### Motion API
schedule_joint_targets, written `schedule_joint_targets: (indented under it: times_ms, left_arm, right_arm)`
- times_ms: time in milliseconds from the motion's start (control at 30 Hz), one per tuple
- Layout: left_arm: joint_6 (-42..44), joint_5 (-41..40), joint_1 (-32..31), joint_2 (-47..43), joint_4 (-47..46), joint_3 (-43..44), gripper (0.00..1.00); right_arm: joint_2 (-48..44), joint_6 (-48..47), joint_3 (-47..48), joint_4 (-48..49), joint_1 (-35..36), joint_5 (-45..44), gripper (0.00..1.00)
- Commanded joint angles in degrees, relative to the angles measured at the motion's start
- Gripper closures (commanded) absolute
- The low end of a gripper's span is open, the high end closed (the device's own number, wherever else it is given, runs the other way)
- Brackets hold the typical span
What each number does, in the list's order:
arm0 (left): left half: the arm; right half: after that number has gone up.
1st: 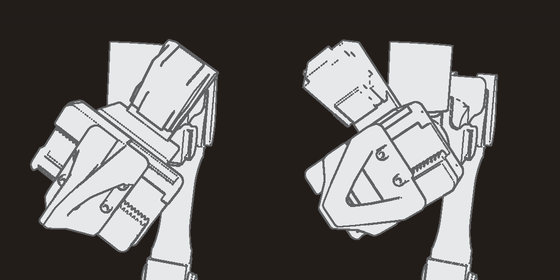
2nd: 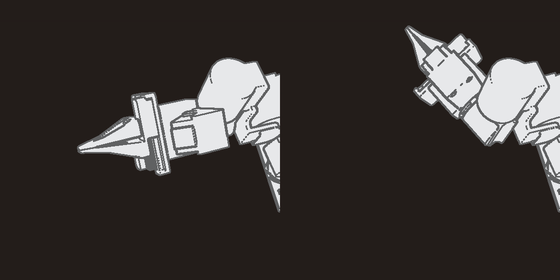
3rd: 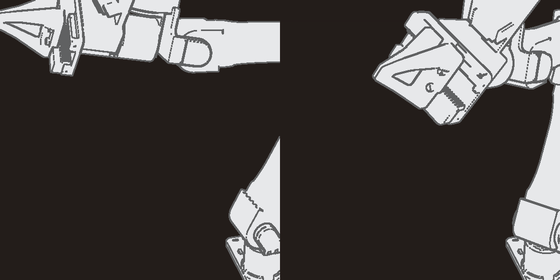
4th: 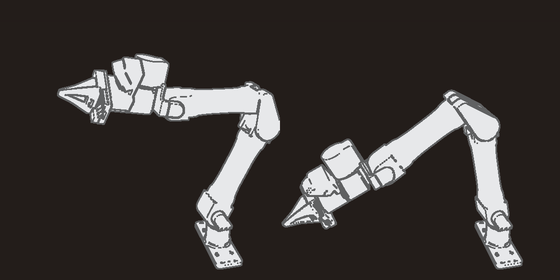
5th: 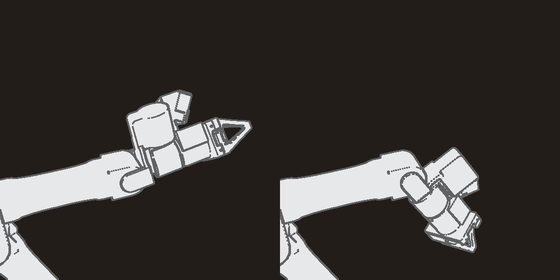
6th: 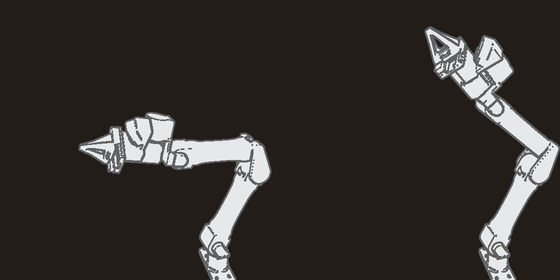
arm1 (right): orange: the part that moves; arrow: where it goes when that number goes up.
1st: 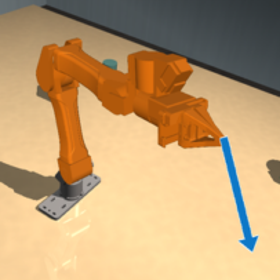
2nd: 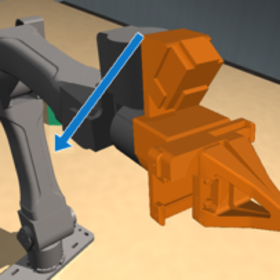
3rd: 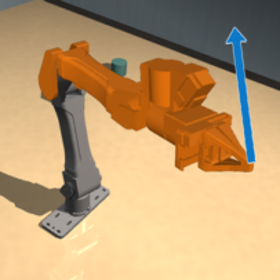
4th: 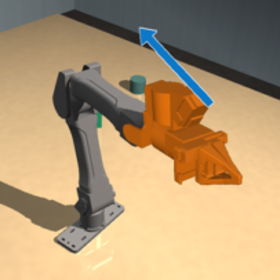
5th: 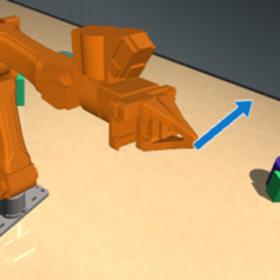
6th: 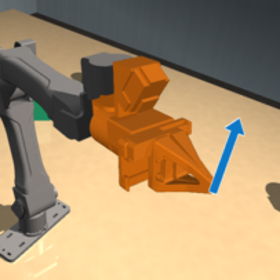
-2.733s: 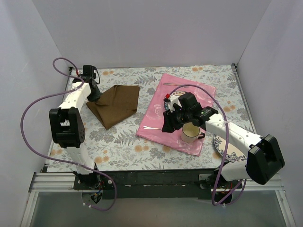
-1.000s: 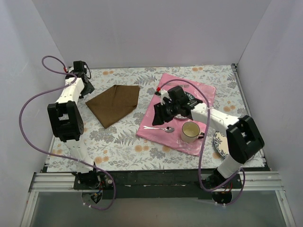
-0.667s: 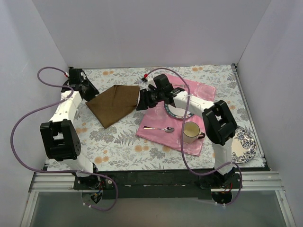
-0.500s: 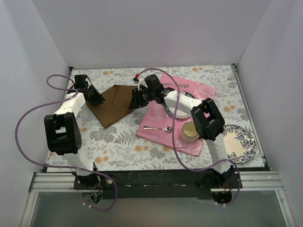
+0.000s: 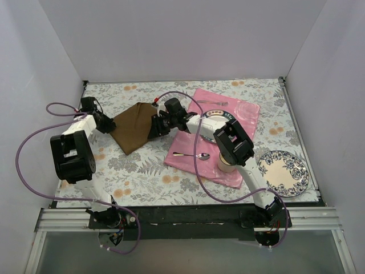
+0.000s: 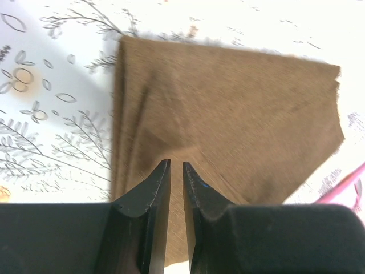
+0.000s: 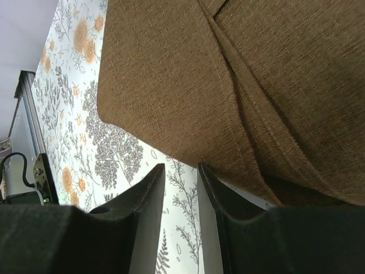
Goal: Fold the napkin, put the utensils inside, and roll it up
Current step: Fold the napkin
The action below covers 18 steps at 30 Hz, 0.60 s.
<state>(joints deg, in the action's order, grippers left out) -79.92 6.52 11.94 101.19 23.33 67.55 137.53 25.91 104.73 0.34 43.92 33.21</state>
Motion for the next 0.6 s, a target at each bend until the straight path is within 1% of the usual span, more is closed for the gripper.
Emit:
schedule_joint_targets:
  times_ms: [0,167,300,467,500,567]
  left_arm:
    - [-0.76,-1.51,0.62,0.94,-1.27,0.74,0.86]
    - [-0.24,-2.83,0.97,5.06,0.66,3.90,0.86]
    - [0.11,-5.29,1.41,6.39,1.72,5.57,0.86]
    - [0.99,-5.65,1.33,5.43,2.16,6.80,0.85]
    - [1.69,-5.56,1.33,5.16,2.16,6.98,0.85]
    - [2.31,-5.65,1.41,4.46,3.03,8.21,0.83]
  right_arm:
    - [0.72,0.37,1.01,5.28,-1.55,1.42,0.64]
    - [1.42,0.81,0.66,5.55,-3.14,1.59,0.65]
    - [1.51,-0.16,0.12,3.45,-3.93,-0.69,0.65]
    - [4.40,-2.79,5.04,-0.25,-4.02,-2.89,0.66]
    - [4.93,-3.23,5.92,-3.56,-4.02,-3.15,0.66]
    - [5.55,-5.24,7.67,-5.17,-4.02,-4.73,0.66]
